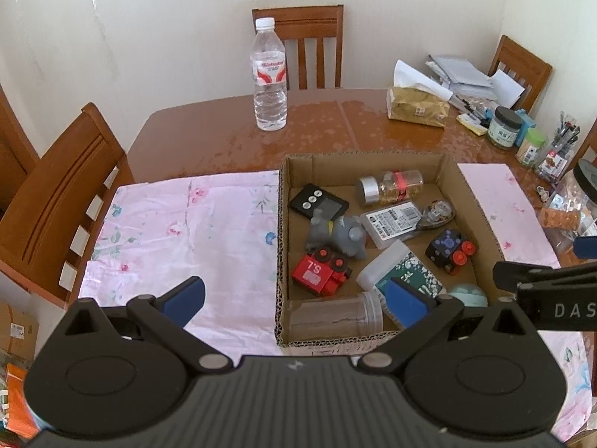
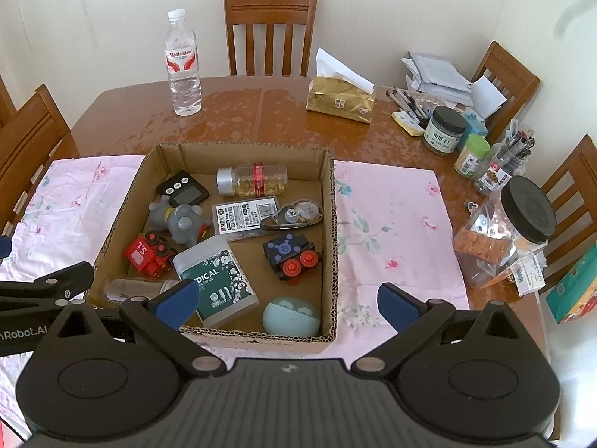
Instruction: Organize rigid objects
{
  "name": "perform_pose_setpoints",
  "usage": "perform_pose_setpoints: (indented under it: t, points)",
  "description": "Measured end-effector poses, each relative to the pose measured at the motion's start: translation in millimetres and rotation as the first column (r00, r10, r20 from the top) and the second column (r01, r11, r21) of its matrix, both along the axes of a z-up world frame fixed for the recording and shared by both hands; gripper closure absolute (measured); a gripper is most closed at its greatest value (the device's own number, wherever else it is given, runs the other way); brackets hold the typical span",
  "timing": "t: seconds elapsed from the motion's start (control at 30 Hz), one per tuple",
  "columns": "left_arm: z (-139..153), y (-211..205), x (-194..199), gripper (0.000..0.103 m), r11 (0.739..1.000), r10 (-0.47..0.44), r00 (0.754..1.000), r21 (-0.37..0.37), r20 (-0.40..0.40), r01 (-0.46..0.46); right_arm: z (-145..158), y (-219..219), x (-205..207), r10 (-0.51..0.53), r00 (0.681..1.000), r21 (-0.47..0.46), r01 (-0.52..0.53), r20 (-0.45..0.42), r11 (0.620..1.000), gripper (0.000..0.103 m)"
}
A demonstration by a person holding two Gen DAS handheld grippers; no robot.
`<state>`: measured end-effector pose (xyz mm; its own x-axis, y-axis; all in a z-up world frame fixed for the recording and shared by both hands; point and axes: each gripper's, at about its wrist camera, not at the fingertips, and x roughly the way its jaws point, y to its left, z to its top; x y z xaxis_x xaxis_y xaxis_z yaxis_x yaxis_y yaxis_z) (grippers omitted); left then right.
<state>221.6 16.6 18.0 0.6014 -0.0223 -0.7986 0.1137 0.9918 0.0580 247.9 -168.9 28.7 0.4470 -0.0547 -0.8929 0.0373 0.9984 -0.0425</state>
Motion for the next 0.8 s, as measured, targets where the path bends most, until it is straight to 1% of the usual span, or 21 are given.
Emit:
perform_pose_setpoints:
  t: [0.17, 0.8]
  points:
    - [-1.8, -0.6, -0.6, 0.000, 1.000, 0.005, 1.000, 0.004, -0.013, -0.005, -2.5, 1.4, -1.3, 0.003, 1.000, 0.000, -0.003, -0.007, 1.000, 0.000]
    - [0.2, 1.0, -3.3, 0.001, 1.000, 0.013, 1.000, 0.002, -0.015, -0.013, -2.0, 3.3, -3.7, 0.004, 1.000, 0.001, -0.004, -0.007, 1.000, 0.000]
